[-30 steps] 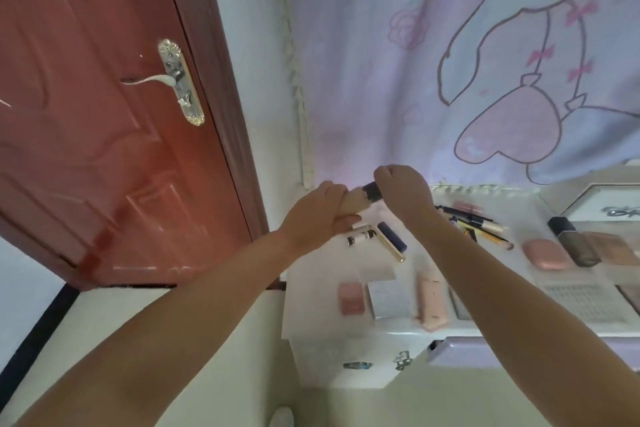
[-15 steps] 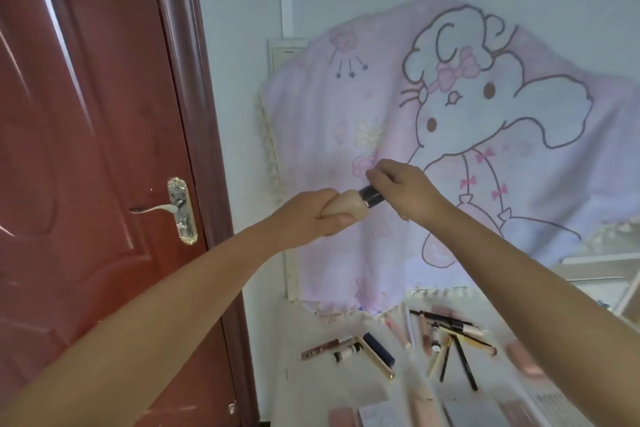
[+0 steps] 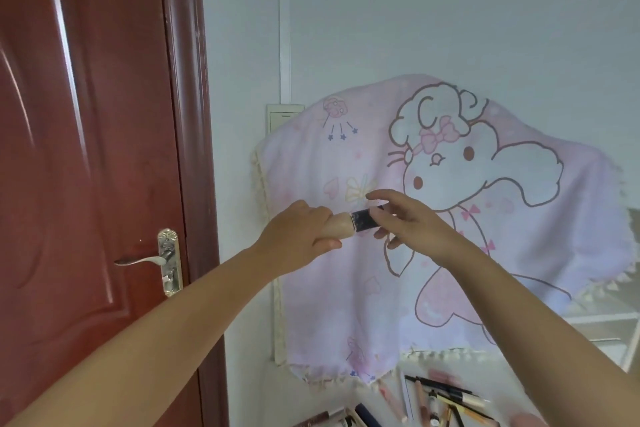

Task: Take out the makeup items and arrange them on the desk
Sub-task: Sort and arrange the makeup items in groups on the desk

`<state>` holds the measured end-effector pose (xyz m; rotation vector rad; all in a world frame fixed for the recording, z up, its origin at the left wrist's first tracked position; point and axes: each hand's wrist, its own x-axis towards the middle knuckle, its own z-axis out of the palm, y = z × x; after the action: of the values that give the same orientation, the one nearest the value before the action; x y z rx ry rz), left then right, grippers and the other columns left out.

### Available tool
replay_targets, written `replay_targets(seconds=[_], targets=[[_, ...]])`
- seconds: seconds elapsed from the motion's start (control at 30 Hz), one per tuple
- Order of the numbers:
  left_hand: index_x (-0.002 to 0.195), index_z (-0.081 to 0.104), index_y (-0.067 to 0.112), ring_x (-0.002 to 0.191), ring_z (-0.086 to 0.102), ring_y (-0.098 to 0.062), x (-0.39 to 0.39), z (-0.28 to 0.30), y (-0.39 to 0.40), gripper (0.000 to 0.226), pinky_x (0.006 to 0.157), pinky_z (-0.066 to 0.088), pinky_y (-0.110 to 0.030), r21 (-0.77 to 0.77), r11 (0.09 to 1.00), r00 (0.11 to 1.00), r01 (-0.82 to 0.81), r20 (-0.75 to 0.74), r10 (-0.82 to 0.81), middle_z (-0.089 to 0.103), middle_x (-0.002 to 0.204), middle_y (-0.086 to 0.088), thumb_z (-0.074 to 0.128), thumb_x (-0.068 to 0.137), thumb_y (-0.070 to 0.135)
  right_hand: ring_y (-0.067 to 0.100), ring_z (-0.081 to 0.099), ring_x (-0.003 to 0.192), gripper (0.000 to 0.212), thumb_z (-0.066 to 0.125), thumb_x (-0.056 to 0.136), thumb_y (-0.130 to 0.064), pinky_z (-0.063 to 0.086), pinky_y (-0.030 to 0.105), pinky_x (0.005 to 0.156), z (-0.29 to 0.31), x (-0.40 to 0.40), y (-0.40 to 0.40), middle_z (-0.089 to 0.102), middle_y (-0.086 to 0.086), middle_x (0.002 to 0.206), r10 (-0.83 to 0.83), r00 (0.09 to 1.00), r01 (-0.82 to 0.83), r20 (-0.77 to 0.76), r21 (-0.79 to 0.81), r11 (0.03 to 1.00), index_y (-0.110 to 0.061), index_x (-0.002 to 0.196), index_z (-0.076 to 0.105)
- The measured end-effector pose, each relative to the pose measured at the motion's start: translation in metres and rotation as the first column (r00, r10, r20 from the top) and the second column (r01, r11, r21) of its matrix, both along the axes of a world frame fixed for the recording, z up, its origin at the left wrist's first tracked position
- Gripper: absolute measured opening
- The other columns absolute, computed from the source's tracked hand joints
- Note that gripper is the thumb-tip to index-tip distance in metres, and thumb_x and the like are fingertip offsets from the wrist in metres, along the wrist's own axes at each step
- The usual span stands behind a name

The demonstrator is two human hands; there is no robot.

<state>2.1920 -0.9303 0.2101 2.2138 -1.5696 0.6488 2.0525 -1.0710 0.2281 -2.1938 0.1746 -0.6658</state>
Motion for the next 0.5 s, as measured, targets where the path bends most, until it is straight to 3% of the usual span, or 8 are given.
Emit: replay_targets(seconds=[0.07,0.13,0.2,0.27,0.33,0.4,0.5], targets=[[0.106,0.05,0.012,0.095,0.045,-0.019,-0.001,0.004,0.0,0.037,0.065,0.031,-0.026,-0.012,1.0,0.999,0.011,0.048,-0.01,0.055,0.094,-0.001,0.052,0.087,0.043,0.007,0.058,0.049,0.027,0.037,0.093,-0.04,0.044,0.015,0.043,0.005,0.002,0.001,0.063,-0.004,0.068,-0.037,0.996,0.038,-0.078,0.009,0.999,-0.021,0.093,0.056],[0.106,0.05,0.012,0.095,0.045,-0.019,0.0,0.007,0.001,0.038,0.065,0.032,-0.026,-0.02,1.0,0.997,0.01,0.08,-0.008,0.056,0.095,-0.002,0.052,0.086,0.044,0.006,0.054,0.043,0.028,0.037,0.095,-0.032,0.043,0.014,0.041,0.009,0.003,0.002,0.06,-0.003,0.058,-0.042,0.998,0.039,-0.053,-0.052,0.998,-0.012,0.089,0.056],[0.106,0.05,0.012,0.093,0.045,-0.018,0.001,0.011,0.003,0.038,0.064,0.032,-0.026,-0.041,0.999,0.998,0.011,0.06,-0.009,0.055,0.094,-0.002,0.052,0.087,0.044,0.006,0.056,0.058,0.009,0.045,0.093,-0.017,0.047,0.014,0.05,0.011,0.002,0.003,0.059,-0.003,0.072,0.029,0.998,-0.025,0.057,-0.081,0.996,-0.018,0.094,0.053],[0.108,0.051,0.011,0.094,0.046,-0.019,0.002,0.016,0.007,0.037,0.065,0.032,-0.025,-0.056,0.998,0.999,0.016,0.03,-0.015,0.054,0.093,-0.002,0.051,0.087,0.042,0.007,0.055,0.081,0.024,0.051,0.09,-0.012,0.049,0.015,0.064,0.013,0.001,0.002,0.056,-0.009,0.093,0.079,0.993,-0.07,0.084,-0.105,0.992,-0.034,0.1,0.048],[0.11,0.051,0.01,0.095,0.046,-0.019,0.003,0.02,0.01,0.038,0.066,0.032,-0.025,-0.058,0.998,1.0,0.015,0.017,-0.014,0.054,0.095,-0.002,0.052,0.088,0.041,0.003,0.055,0.087,0.025,0.051,0.09,-0.022,0.049,0.015,0.068,0.015,0.002,0.006,0.052,-0.015,0.1,0.074,0.996,-0.07,0.054,-0.077,0.995,-0.039,0.107,0.042],[0.11,0.051,0.01,0.096,0.045,-0.019,0.003,0.022,0.013,0.038,0.068,0.034,-0.026,-0.05,0.999,1.0,0.006,0.027,-0.005,0.054,0.096,-0.004,0.052,0.088,0.04,0.004,0.059,0.071,0.015,0.044,0.092,-0.034,0.049,0.01,0.056,0.018,0.006,0.012,0.056,-0.01,0.092,0.036,0.999,-0.036,0.04,-0.003,0.999,-0.031,0.106,0.045],[0.108,0.051,0.011,0.096,0.043,-0.017,0.006,0.02,0.017,0.036,0.068,0.034,-0.025,-0.034,0.999,0.998,0.004,0.064,-0.002,0.053,0.095,-0.001,0.052,0.088,0.04,0.001,0.052,0.04,0.026,0.039,0.094,-0.033,0.043,0.011,0.042,0.018,0.013,0.014,0.058,-0.001,0.061,-0.046,0.998,0.048,0.034,-0.083,0.995,-0.014,0.086,0.055]])
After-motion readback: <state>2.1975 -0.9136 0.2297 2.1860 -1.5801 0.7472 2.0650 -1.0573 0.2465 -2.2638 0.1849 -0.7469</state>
